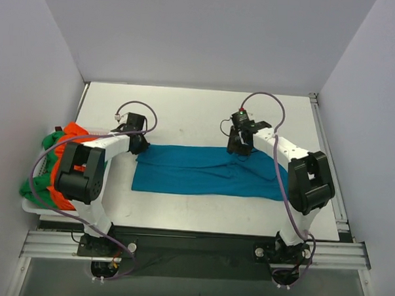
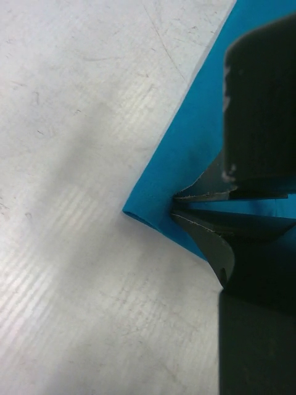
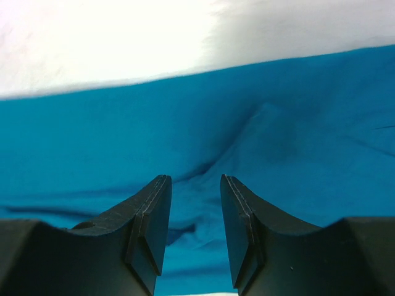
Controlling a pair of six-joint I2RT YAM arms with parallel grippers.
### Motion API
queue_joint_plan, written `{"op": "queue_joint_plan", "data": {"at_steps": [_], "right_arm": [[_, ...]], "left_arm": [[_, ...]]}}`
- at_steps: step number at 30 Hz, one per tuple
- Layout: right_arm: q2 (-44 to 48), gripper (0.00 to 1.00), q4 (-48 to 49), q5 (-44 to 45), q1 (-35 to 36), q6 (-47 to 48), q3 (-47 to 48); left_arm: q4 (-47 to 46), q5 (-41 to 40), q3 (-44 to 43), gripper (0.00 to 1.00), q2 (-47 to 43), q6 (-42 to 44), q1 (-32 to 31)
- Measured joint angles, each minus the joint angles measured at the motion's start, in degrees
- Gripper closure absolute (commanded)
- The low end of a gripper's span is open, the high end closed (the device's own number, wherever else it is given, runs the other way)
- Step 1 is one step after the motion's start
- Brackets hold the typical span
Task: Fold and stack the t-shirts
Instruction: Fold the other side of the tshirt into a rectangle
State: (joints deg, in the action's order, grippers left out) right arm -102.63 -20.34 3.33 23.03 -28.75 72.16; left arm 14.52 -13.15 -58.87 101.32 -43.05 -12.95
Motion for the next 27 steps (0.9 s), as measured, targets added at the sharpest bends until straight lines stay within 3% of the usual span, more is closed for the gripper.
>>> {"op": "queue_joint_plan", "data": {"at_steps": [6,8,10,14,20,27], "right_arm": [[0.0,0.62,0.4,0.3,5.4,-0.2,0.0],[0.0,0.62,0.4,0.5,4.9,-0.1,0.0],[0.0,0.61,0.4,1.0,4.2,-0.1,0.0],[-0.1,0.61,0.1,1.4,1.6,0.0,0.3],[-3.4,0.60,-1.2,2.9,-4.2,0.3,4.9],[-10.1,0.61,-2.0,3.5,-5.3,1.2,7.7]], "left_arm": [[-1.2,0.1,-3.9,0.75,3.7,0.0,0.3],[-1.6,0.3,-3.9,0.75,3.7,0.0,0.4],[-1.7,0.5,-3.9,0.65,3.7,0.0,0.6],[-2.4,1.5,-3.9,0.59,3.6,0.0,0.9],[-2.3,3.0,-3.9,0.55,1.3,0.2,1.1],[-2.3,5.0,-4.0,0.55,-4.8,0.5,1.1]]}}
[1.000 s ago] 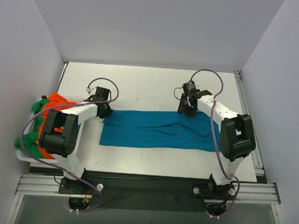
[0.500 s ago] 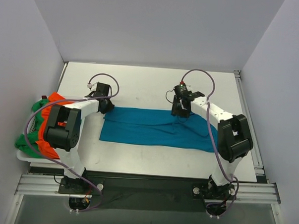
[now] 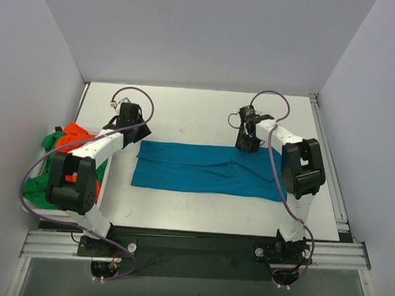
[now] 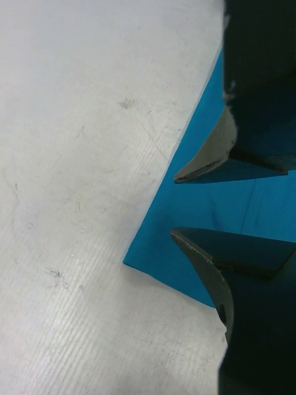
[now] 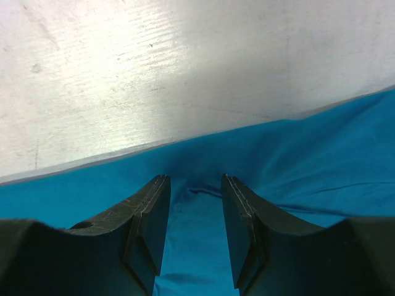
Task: Fold and stack the t-shirts
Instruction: Fold the other side of the tshirt into a rectangle
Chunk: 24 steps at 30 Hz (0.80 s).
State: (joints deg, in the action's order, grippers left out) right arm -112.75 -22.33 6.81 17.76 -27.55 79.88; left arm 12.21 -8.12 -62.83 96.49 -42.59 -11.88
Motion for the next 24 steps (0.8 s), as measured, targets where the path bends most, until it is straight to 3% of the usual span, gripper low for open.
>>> {"op": "queue_joint_plan", "data": {"at_steps": [3,4,7,13,24], "right_arm": [[-1.3,0.69,-0.2,0.0,0.0,0.2,0.2],[-1.5,0.79,-0.3,0.0,0.0,0.3,0.2],[-1.4,0.92,-0.4,0.3,0.3,0.2,0.2],[0.8,0.98,-0.2,1.4,1.5,-0.7,-2.7],[12.1,0.99,0.1,3.9,7.1,-4.7,-11.5]], "left_arm": [[0.0,0.7,0.0,0.54,-2.7,0.2,0.0],[0.0,0.9,0.2,0.54,-3.6,0.2,0.0],[0.0,1.4,1.2,0.54,-6.4,0.3,0.0],[0.0,1.8,3.6,0.54,-9.6,0.3,0.0],[0.0,2.6,7.7,0.54,-11.6,0.2,-0.5]]}}
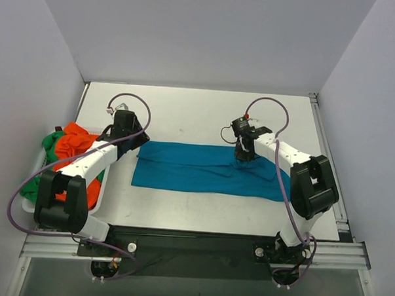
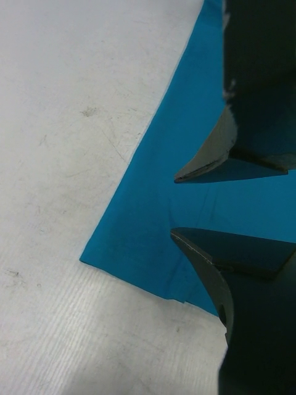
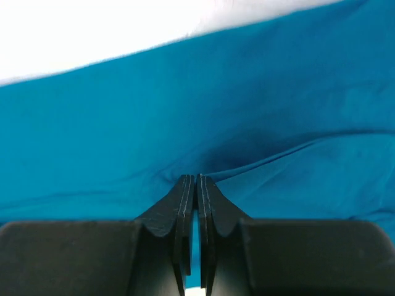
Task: Fold and stack the t-shirts
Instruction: Fold the other side of the tshirt into a rectangle
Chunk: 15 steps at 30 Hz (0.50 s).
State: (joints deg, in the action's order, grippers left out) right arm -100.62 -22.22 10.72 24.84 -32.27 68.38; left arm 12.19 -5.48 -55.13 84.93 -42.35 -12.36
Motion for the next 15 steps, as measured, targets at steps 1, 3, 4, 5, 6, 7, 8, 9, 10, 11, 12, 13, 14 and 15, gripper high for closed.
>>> {"op": "queue_joint_plan", "data": {"at_steps": [1,3,4,5,6,7,8,9,10,11,12,13,14,15], "right_arm": [[0.9,0.99,0.2,0.3,0.8,-0.8,-1.2],[2.4,0.99,0.4,0.8,2.1,-1.9,-3.3],[2.9,0.99,0.4,1.1,2.9,-2.5,-4.2],[3.4,0.99,0.5,1.3,3.6,-3.2,-5.0],[3.9,0.99,0.8,1.6,4.2,-3.9,-5.8],[4.7,0.99,1.5,1.9,5.0,-4.8,-7.1],[5.3,0.99,1.9,2.1,5.7,-5.6,-8.3],[6.0,0.98,2.5,2.3,6.3,-6.3,-9.6],[6.8,0.98,3.2,2.5,6.9,-7.1,-11.0],[7.5,0.98,3.8,2.7,7.5,-7.9,-12.2],[8.2,0.97,4.5,2.9,8.0,-8.6,-13.4],[8.9,0.97,5.5,3.0,8.4,-9.2,-14.7],[9.6,0.97,6.7,3.1,8.9,-9.9,-16.0],[10.4,0.96,7.8,3.2,9.3,-10.4,-17.2]], "left_arm": [[0.0,0.1,0.5,0.54,-0.3,0.0,-0.1],[0.0,0.3,1.7,0.54,-1.0,0.0,-0.4],[0.0,0.3,2.1,0.54,-1.3,0.0,-0.5],[0.0,0.3,2.5,0.54,-1.6,0.0,-0.7],[0.0,0.4,2.8,0.54,-1.9,0.0,-0.9],[-0.1,0.4,3.1,0.54,-2.1,0.0,-1.1],[-0.2,0.5,3.4,0.54,-2.3,0.0,-1.4],[-0.5,0.5,3.8,0.54,-2.4,0.0,-1.7],[-0.7,0.7,4.1,0.54,-2.5,0.0,-2.0],[-0.9,0.8,4.5,0.54,-2.5,0.0,-2.3],[-1.2,0.9,5.0,0.54,-2.5,0.0,-2.7],[-1.3,1.1,5.3,0.54,-2.5,0.0,-3.0],[-1.4,1.2,5.6,0.54,-2.5,0.0,-3.3],[-1.5,1.3,5.9,0.54,-2.5,0.0,-3.6]]}}
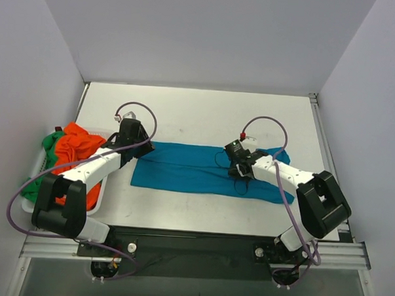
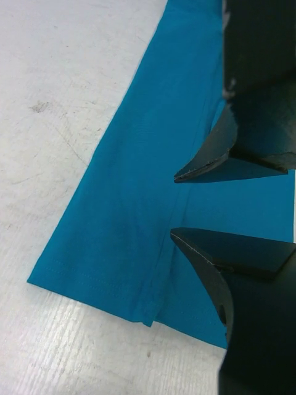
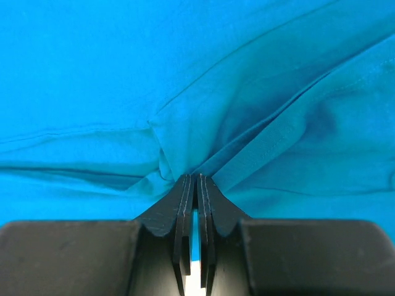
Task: Fold and stack the t-shirts
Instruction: Fold the other side of the tshirt into a rectangle
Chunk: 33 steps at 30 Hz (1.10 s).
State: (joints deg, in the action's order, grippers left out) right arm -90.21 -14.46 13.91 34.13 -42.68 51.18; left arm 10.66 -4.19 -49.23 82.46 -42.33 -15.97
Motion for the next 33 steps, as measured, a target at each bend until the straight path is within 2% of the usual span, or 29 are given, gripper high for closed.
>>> {"op": "queue_joint_plan", "data": {"at_steps": [2,5,6,8,9,15,22,27,33], "right_arm": [[1.7,0.94,2.4,0.2,0.6,-1.0,-2.5],[3.7,0.79,4.9,0.2,1.2,-2.4,-5.1],[4.3,0.71,5.7,0.2,1.3,-2.8,-5.7],[5.4,0.68,6.6,0.2,1.5,-3.3,-6.3],[5.9,0.62,7.0,0.2,1.6,-3.4,-6.5],[10.9,0.62,5.2,0.3,-0.8,-1.7,-6.1],[12.1,0.64,1.3,-1.5,-19.6,3.8,-3.0],[6.6,0.64,-0.1,-4.7,-26.7,7.0,-0.7],[-1.5,0.64,-0.1,-8.3,-29.3,8.9,2.4]], "left_arm": [[-0.3,0.1,0.3,0.54,0.0,0.1,-0.7],[-0.8,0.2,0.4,0.54,0.0,0.5,-1.7],[-1.0,0.3,0.4,0.54,0.0,0.7,-2.1],[-1.1,0.4,0.4,0.54,0.0,0.9,-2.8],[-1.2,0.5,0.4,0.54,0.0,1.0,-3.0],[-1.6,1.5,0.4,0.54,0.2,1.7,-4.9],[-1.9,2.8,-0.9,0.54,2.9,3.3,-13.0],[-1.9,3.0,-4.9,0.54,6.8,4.3,-20.2],[-1.7,3.2,-11.2,0.54,11.8,5.7,-27.3]]}}
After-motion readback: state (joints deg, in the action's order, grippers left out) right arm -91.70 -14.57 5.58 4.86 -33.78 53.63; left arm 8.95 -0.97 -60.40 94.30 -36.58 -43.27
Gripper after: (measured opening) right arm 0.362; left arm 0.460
